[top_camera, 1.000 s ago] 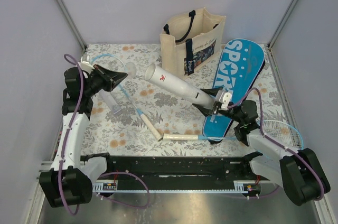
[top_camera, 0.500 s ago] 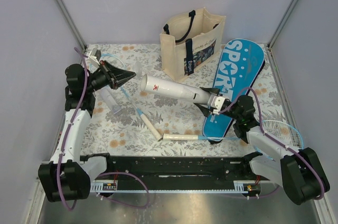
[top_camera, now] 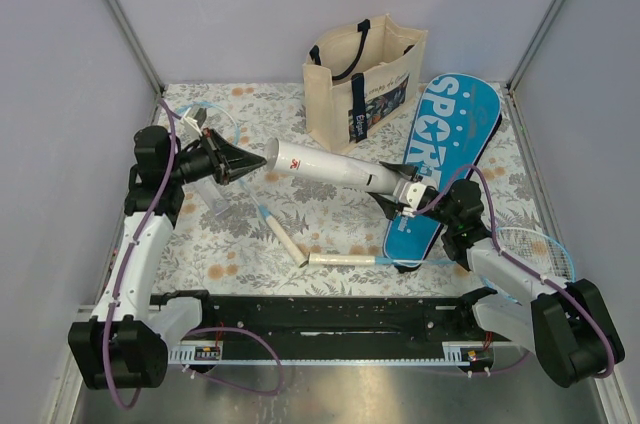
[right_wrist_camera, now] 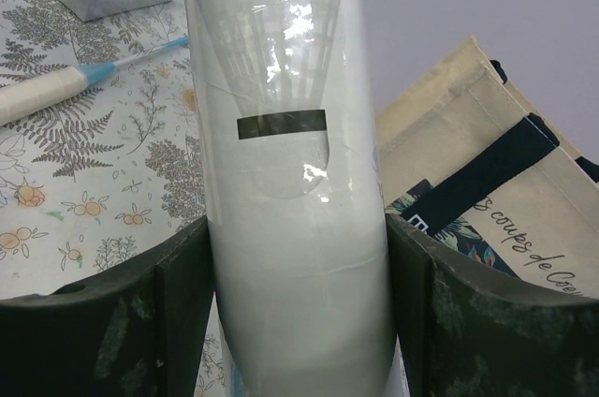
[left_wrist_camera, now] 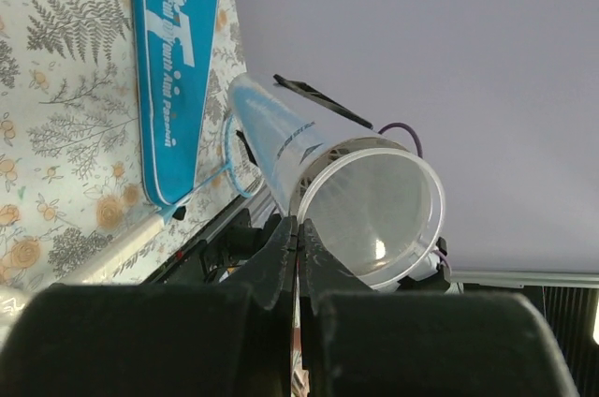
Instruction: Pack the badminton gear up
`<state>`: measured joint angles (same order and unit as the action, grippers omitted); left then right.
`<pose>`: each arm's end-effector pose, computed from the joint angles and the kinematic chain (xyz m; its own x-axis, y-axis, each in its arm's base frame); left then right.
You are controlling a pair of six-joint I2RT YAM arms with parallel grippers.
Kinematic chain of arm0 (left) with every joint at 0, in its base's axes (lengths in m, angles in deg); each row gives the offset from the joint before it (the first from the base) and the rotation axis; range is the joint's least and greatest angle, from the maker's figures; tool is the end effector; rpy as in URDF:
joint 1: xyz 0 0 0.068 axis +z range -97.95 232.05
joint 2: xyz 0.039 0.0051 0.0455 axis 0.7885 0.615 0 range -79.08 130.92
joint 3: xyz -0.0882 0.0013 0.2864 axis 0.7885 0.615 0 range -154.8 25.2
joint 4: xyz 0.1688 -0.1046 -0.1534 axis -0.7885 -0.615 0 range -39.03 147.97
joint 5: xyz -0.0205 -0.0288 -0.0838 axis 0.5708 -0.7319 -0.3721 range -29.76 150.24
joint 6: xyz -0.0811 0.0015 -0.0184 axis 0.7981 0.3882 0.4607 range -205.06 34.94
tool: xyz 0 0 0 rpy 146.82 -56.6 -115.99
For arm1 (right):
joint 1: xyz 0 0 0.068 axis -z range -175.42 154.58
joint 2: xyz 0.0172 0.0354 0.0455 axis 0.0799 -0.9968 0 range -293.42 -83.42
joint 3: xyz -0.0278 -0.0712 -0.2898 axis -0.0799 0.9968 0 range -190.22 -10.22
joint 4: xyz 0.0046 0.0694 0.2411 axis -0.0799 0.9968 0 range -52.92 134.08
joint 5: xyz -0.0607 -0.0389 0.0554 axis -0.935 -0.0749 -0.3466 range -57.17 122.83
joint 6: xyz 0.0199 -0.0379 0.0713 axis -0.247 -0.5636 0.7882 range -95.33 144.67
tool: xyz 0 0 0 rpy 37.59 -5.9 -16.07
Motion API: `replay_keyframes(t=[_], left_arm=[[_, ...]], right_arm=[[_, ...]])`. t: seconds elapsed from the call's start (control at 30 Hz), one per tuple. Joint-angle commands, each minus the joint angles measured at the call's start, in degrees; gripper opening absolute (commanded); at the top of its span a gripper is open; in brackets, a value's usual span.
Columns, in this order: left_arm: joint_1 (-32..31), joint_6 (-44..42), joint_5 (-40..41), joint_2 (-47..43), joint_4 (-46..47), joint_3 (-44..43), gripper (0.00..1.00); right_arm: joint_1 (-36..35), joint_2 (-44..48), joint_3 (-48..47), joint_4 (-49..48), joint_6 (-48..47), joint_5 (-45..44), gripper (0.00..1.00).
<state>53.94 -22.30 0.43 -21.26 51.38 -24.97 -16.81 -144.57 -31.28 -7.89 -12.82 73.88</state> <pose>0.2134 -0.0557 0.3616 -0.8422 -0.4751 -0.2548 0.1572 0.2355 -0.9591 0.1920 0.1265 0.2753 0.6011 -0.2574 -0.7565 -0.6535 0.3866 -0.6508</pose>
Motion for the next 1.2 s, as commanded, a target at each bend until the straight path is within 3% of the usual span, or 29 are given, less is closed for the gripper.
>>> replay_keyframes(t=[0.0, 0.23, 0.4, 1.17], left_arm=[[-1.0, -4.3, -0.9, -1.3, -4.6, -2.9, 0.0], [-1.5, -7.7, 0.3, -2.8, -9.7, -1.9, 0.0], [-1.5, -16.3, 5.5, -1.9, -19.9, -6.5, 0.0], [-7.3, -27.2, 18.9, -0.1, -30.2, -11.6, 0.0]], right_arm=[[-0.3, 0.9, -2.1, -5.6, -0.6, -0.2, 0.3], [-0.2, 1.2, -2.1, -5.5, -0.2, 1.9, 0.3], [-0.5, 1.9, -3.1, -1.1, -1.7, 2.3, 0.3], [-3.0, 3.2, -4.7, 10.6, -7.2, 1.0, 0.31]])
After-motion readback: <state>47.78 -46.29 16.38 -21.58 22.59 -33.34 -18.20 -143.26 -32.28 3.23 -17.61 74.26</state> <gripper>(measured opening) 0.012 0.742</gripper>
